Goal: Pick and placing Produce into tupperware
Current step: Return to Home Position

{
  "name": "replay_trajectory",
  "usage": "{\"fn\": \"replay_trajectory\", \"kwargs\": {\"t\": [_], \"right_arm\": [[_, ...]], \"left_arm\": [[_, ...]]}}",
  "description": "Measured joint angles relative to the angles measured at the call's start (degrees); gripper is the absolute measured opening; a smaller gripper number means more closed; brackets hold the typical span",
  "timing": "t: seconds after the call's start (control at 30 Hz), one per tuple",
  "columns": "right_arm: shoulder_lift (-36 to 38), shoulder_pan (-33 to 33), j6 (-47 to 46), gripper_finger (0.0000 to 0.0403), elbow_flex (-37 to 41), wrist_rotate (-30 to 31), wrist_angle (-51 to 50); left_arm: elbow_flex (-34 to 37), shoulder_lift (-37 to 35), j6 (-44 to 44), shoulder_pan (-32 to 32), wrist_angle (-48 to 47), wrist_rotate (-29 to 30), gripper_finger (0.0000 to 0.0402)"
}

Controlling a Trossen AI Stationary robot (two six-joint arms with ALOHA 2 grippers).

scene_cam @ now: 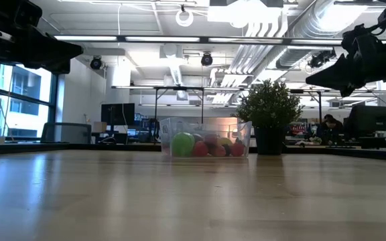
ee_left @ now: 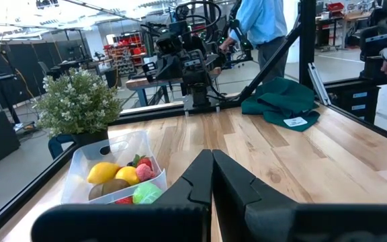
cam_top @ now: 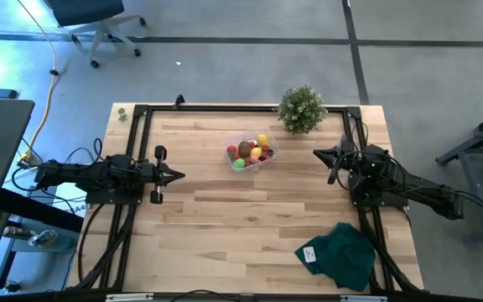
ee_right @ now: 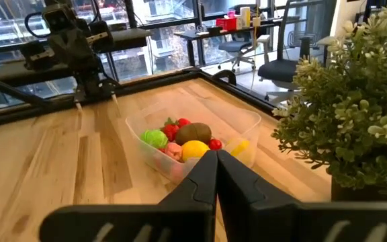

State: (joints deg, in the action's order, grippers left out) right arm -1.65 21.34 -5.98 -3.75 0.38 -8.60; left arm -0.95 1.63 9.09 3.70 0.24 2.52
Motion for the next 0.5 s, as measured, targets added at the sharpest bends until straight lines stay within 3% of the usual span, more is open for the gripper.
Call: {"fn": "replay_trajectory", "kwargs": {"t": [0.5], "right_arm": [[0.0, 0.0, -8.58, 0.0, -0.02, 0.0, -0.07]], "left_arm": [[0.0, 0.0, 0.01, 0.0, 0.0, 0.0, 0.0001]]}}
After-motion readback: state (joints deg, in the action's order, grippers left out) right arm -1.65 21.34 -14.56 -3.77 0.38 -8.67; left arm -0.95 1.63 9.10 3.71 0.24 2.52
